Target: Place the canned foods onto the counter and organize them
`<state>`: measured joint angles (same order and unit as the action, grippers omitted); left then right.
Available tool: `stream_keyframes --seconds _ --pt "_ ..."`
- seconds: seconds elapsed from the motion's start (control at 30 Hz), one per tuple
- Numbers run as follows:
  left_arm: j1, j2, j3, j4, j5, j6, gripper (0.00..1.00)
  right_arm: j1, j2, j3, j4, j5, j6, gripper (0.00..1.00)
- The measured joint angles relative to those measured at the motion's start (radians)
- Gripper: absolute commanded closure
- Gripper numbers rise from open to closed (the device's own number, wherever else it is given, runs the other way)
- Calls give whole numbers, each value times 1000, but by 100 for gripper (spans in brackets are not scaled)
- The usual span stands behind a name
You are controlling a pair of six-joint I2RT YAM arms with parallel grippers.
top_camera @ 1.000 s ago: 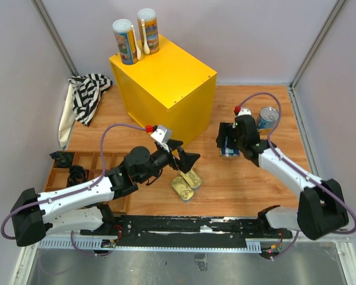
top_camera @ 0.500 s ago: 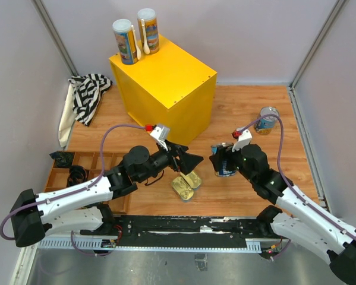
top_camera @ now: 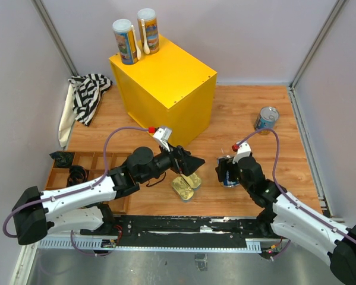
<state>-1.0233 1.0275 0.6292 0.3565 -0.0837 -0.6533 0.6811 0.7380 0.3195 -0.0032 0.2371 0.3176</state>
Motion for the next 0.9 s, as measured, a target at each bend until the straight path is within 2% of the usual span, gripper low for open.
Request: stream_keyframes --seconds 0.13,0.23,0.53,0.9 --pt "0 47 5 -5 14 -8 1 1 0 -32 42 21 0 37" --pt "0 72 7 -5 20 -11 1 1 10 -39 59 30 0 33" --pt "0 103 7 13 26 -29 1 1 44 -39 82 36 -5 30" --pt "0 107 6 40 26 -37 1 1 44 -39 87 35 -14 19"
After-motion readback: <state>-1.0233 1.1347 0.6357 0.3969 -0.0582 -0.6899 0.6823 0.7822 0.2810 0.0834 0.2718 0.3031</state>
